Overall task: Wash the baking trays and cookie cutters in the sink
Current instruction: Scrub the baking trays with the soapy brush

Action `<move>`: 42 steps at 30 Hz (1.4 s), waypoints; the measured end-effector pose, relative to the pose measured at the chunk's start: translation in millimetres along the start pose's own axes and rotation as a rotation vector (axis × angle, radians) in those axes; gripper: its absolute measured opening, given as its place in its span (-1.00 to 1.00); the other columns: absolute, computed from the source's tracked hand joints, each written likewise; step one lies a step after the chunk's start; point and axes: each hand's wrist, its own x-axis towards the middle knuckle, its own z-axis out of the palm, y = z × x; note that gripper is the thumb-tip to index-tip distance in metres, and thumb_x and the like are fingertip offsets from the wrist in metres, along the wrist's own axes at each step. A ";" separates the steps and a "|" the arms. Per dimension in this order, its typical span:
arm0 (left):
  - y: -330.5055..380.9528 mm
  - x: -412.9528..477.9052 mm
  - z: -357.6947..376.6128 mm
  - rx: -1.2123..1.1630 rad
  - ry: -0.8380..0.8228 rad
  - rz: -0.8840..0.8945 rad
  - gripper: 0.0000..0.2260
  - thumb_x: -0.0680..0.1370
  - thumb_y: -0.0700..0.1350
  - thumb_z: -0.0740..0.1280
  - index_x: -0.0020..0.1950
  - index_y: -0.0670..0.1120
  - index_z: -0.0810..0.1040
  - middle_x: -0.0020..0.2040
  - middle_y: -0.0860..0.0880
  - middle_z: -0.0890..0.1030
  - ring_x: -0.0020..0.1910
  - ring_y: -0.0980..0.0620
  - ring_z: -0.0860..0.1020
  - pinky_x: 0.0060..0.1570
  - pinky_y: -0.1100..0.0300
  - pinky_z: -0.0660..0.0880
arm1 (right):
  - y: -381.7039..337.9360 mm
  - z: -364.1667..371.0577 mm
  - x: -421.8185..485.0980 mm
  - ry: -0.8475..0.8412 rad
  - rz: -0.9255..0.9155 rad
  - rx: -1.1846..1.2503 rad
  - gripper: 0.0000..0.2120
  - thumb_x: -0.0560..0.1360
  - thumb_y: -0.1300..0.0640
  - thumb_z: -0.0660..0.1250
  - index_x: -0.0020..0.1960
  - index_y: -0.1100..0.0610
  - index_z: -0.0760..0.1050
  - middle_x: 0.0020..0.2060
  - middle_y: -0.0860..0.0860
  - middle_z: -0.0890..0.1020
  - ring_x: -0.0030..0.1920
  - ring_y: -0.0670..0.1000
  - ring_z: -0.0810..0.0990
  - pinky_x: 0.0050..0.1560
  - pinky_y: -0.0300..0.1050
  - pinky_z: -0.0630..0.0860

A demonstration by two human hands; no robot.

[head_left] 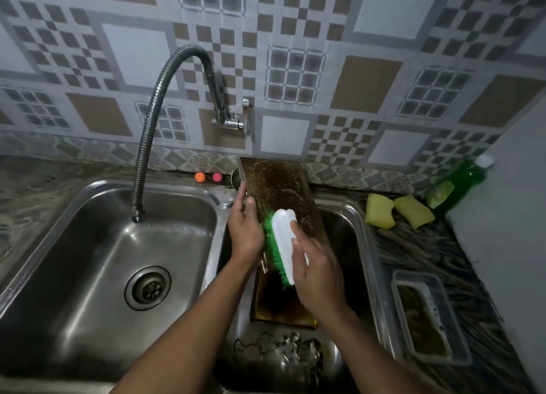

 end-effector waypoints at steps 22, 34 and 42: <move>-6.6 2.1 -19.7 -0.036 -0.073 -0.110 -0.66 0.68 -0.07 0.18 0.44 0.17 0.43 0.39 0.06 0.53 0.37 0.07 0.49 0.43 -0.09 0.37 | 52.9 -17.9 5.3 0.081 0.372 0.119 -0.63 0.66 0.02 0.14 0.45 -0.04 0.38 0.21 0.06 0.62 0.14 0.01 0.60 0.05 -0.12 0.57; -1.0 -5.8 -14.8 0.022 -0.152 -0.054 -0.64 0.69 -0.16 0.16 0.50 -0.02 0.38 0.38 0.01 0.53 0.34 0.14 0.50 0.38 0.07 0.43 | 15.6 4.7 16.5 -0.024 0.126 0.106 -0.63 0.64 -0.09 0.13 0.44 -0.13 0.38 0.21 -0.06 0.62 0.09 -0.13 0.60 0.01 -0.08 0.62; -8.9 -33.2 -14.8 0.111 -0.311 -0.047 -0.64 0.68 -0.21 0.17 0.47 0.05 0.36 0.20 0.34 0.54 0.25 0.36 0.50 0.15 0.48 0.42 | 61.4 -7.5 47.5 0.082 0.417 0.127 -0.65 0.66 0.06 0.16 0.41 0.06 0.46 0.24 0.12 0.61 0.20 0.08 0.58 0.05 -0.28 0.38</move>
